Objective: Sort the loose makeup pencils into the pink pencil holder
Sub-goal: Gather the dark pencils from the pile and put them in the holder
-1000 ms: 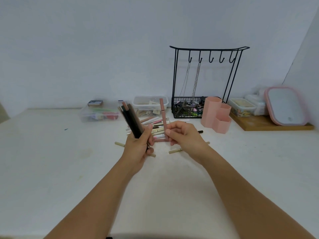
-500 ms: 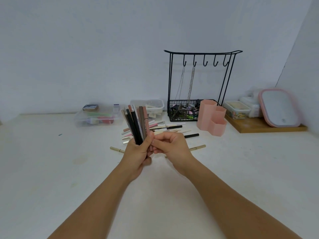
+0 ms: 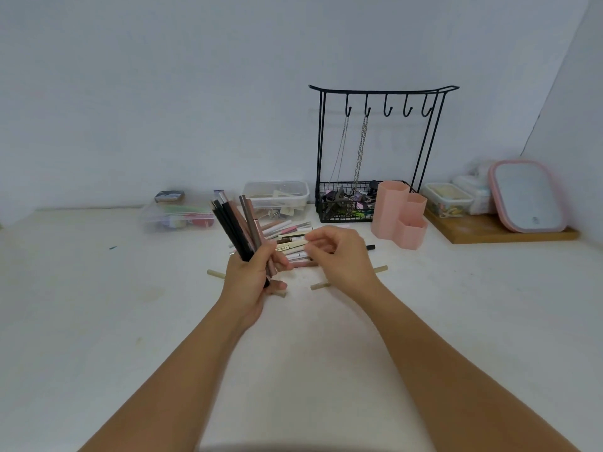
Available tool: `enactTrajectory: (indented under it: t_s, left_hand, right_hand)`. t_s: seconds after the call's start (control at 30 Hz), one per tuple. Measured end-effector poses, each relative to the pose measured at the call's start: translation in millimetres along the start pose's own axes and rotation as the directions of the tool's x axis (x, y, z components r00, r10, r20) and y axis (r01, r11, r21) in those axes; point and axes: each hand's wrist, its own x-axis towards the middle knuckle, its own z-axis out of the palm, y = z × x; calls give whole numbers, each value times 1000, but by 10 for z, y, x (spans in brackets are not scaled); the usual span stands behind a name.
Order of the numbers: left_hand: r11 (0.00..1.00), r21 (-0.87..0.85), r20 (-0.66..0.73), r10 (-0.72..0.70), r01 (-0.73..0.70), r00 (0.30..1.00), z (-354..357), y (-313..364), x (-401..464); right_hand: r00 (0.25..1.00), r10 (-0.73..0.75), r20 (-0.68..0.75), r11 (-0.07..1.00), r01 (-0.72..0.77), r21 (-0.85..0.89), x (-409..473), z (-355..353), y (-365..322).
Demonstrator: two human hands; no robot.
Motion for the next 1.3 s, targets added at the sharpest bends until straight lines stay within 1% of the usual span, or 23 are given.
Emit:
enactTrajectory:
  t_s: [0.03, 0.07, 0.1, 0.17, 0.23, 0.33, 0.53, 0.57, 0.63, 0.7, 0.77, 0.83, 0.9, 0.97, 1.03, 1.13, 1.23, 1.3]
  left_hand:
    - [1000, -11, -11, -8, 8, 1000, -8, 9, -1]
    - [1000, -17, -18, -18, 18, 1000, -15, 16, -1]
    - [1000, -16, -20, -22, 22, 1000, -22, 18, -3]
    - [1000, -3, 3, -20, 20, 1000, -35, 14, -9]
    - [1000, 11, 33, -28, 28, 999, -41, 3, -12]
    - [999, 17, 41, -51, 51, 998, -46, 8, -14]
    - [999, 34, 41, -30, 29, 999, -58, 7, -10]
    - [999, 40, 44, -29, 27, 999, -55, 8, -12]
    - [999, 46, 68, -27, 23, 997, -49, 9, -23]
    - [998, 63, 103, -20, 14, 994, -51, 10, -38]
    - [996, 85, 135, -19, 7, 991, -43, 13, -59]
    - [996, 91, 164, -34, 19, 986, -19, 21, -82]
    - [996, 70, 193, -60, 47, 979, 4, 25, -105]
    - [996, 74, 229, -71, 56, 971, 13, 25, -126]
    - [995, 90, 256, -66, 44, 964, 7, 23, -135]
    - [994, 99, 254, -65, 40, 965, -11, 20, -135]
    - [990, 137, 264, -66, 30, 962, -11, 2, -142]
    - [990, 142, 298, -63, 21, 952, -6, -4, -148]
  right_hand:
    - [999, -18, -27, 983, 13, -182, 61, -77, 87]
    - [1000, -18, -17, 938, 11, -346, 112, -155, 184]
    - [1000, 8, 6, 885, -4, -466, 142, -228, 280]
    - [996, 84, 38, 807, -46, -589, 172, -350, 447]
    - [994, 102, 47, 776, -51, -628, 192, -438, 549]
    - [992, 121, 32, 762, -72, -644, 235, -507, 583]
    - [993, 105, 52, 769, -47, -638, 274, -514, 596]
    - [994, 100, 52, 781, -46, -623, 274, -516, 598]
    - [997, 71, 16, 837, -51, -544, 269, -522, 551]
    - [999, 27, -43, 914, -42, -403, 251, -512, 433]
    - [999, 24, -45, 976, -33, -217, 190, -474, 254]
    - [994, 76, 73, 995, -80, 56, 77, -388, 41]
    - [972, 83, 218, 935, -151, 322, -40, -272, -119]
    - [956, 62, 288, 866, -195, 461, -119, -171, -219]
    - [954, 54, 296, 837, -205, 507, -142, -110, -269]
    - [958, 74, 277, 818, -217, 532, -143, -88, -282]
    - [961, 83, 264, 838, -211, 504, -146, -96, -263]
    - [960, 79, 269, 845, -208, 493, -152, -105, -252]
